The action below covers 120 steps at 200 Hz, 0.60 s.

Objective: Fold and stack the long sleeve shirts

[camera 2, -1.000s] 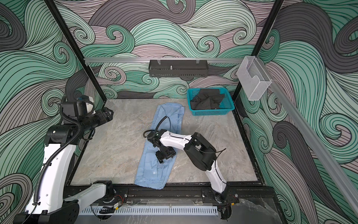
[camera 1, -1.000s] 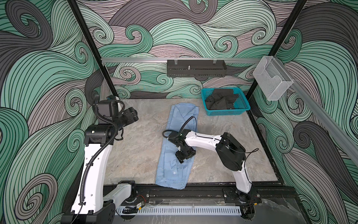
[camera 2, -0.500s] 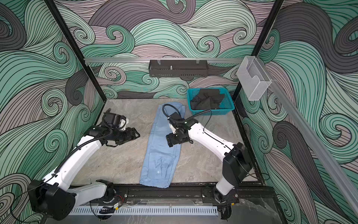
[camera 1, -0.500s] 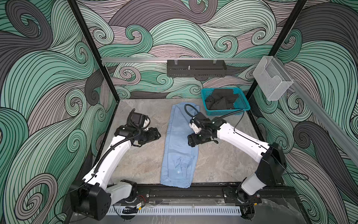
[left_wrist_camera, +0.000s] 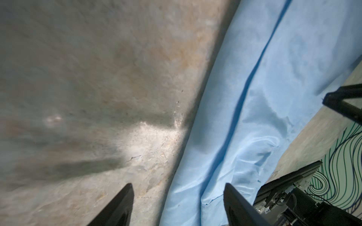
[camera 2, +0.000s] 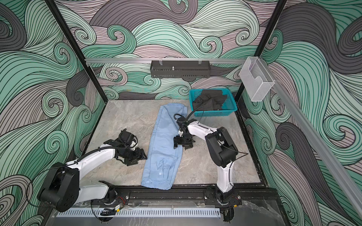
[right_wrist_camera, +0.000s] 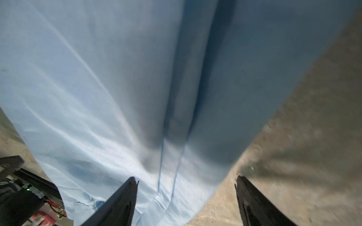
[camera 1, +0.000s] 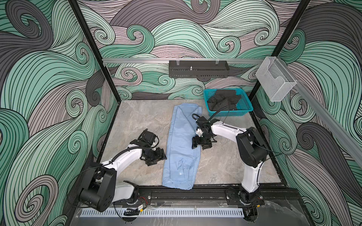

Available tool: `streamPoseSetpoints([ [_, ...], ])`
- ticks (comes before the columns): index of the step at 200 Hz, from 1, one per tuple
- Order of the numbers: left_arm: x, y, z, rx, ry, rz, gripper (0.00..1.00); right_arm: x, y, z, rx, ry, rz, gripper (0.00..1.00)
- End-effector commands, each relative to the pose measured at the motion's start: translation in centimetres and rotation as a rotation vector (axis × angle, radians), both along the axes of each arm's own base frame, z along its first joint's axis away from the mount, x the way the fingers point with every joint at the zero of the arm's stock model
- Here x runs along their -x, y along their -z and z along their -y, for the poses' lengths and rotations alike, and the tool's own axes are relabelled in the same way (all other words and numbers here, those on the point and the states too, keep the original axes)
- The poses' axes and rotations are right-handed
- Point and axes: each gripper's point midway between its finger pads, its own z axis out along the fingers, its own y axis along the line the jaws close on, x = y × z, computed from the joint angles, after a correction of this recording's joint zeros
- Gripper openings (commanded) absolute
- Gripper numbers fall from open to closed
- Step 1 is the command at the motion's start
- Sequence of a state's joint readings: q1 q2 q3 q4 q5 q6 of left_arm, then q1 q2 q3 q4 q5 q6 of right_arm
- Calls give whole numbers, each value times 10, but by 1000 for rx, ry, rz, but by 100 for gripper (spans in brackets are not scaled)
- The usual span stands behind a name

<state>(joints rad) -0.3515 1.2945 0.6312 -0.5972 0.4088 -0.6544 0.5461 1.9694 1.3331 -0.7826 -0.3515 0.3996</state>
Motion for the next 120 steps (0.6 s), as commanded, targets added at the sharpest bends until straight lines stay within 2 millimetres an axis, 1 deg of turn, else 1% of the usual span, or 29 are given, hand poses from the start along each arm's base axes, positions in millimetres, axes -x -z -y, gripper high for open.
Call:
streamPoseSetpoints([
  [1, -1, 3, 21, 94, -24, -5, 72, -13, -1, -25, -120, -29, 10, 80],
  [43, 12, 19, 39, 135, -30, -54, 69, -38, -10, -53, -208, -76, 34, 80],
  [68, 12, 20, 51, 156, -23, -57, 65, -50, -11, -64, -226, -85, 34, 80],
  [84, 11, 19, 59, 170, -19, -54, 64, -57, -12, -68, -232, -84, 42, 80],
  [99, 10, 19, 62, 174, -15, -57, 62, -62, -14, -72, -241, -86, 51, 80],
  [112, 7, 16, 64, 179, -9, -51, 61, -67, -17, -71, -233, -81, 63, 80],
  [120, 5, 12, 64, 171, -3, -47, 62, -70, -23, -68, -217, -72, 82, 80],
])
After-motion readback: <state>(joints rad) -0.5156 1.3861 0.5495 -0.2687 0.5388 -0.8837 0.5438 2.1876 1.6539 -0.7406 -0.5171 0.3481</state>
